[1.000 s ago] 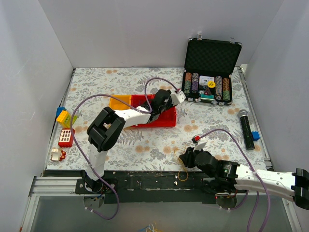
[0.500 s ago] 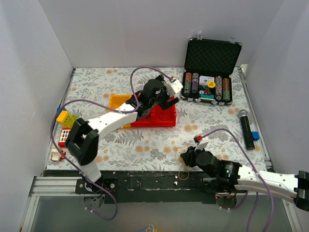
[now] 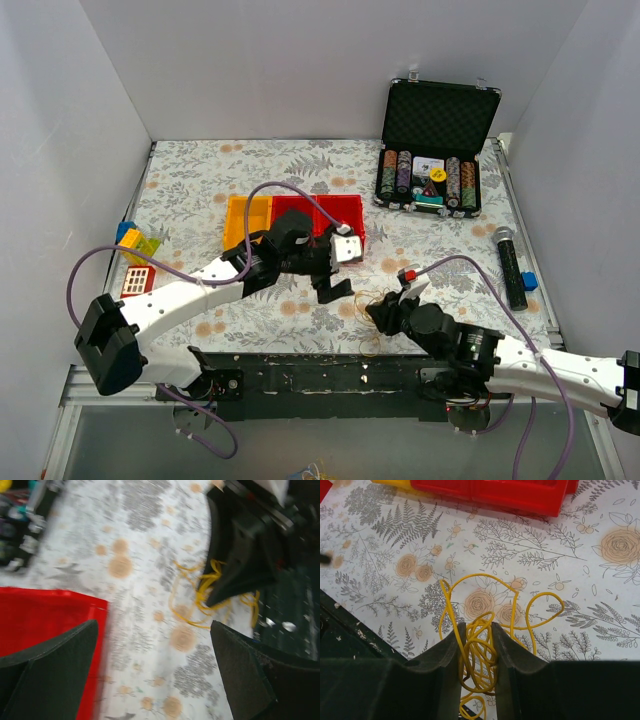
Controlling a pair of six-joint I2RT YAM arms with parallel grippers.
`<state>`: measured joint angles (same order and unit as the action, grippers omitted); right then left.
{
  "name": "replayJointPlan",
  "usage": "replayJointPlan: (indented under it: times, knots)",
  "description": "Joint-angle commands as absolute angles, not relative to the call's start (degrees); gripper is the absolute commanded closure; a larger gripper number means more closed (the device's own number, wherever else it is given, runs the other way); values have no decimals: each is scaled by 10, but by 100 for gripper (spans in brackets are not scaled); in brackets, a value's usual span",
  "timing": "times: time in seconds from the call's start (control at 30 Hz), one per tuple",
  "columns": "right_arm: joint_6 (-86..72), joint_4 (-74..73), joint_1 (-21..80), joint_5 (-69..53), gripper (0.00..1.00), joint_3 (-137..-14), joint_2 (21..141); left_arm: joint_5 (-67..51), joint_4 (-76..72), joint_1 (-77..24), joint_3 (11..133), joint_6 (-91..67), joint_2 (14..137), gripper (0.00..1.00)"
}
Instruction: Untangle the cables
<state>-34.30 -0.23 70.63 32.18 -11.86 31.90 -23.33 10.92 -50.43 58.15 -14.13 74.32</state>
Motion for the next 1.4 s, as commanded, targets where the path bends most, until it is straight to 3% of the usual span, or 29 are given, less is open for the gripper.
replayJointPlan:
  times: [0.0,0.13,0.57,0.67,0.8,1.1,1.17,1.2,1.3,1.37]
  knots:
    - [-317,47,709,305,67,-149,327,-380,188,-509,570,-146,743,8]
    - [-312,61,708,291,66,-152,340,-416,178,-514,568,-159,752,19]
    - [-286,108,709,249,67,-185,390,-397,162,-536,558,-108,791,21]
    - [-283,114,708,240,67,-189,395,-341,112,-535,545,-109,786,35]
    - [-282,113,709,238,67,-185,390,-327,105,-530,549,-102,791,44]
    - [-282,106,708,240,67,-182,370,-340,119,-531,549,-85,797,100]
    - [-281,106,708,243,67,-180,371,-340,124,-531,555,-84,798,100]
    - [-282,104,708,245,64,-181,373,-337,125,-531,558,-85,798,100]
    - [-290,74,708,265,38,-184,367,-309,123,-531,570,-92,793,100]
    - [-301,34,709,288,29,-186,343,-290,123,-531,579,-103,786,100]
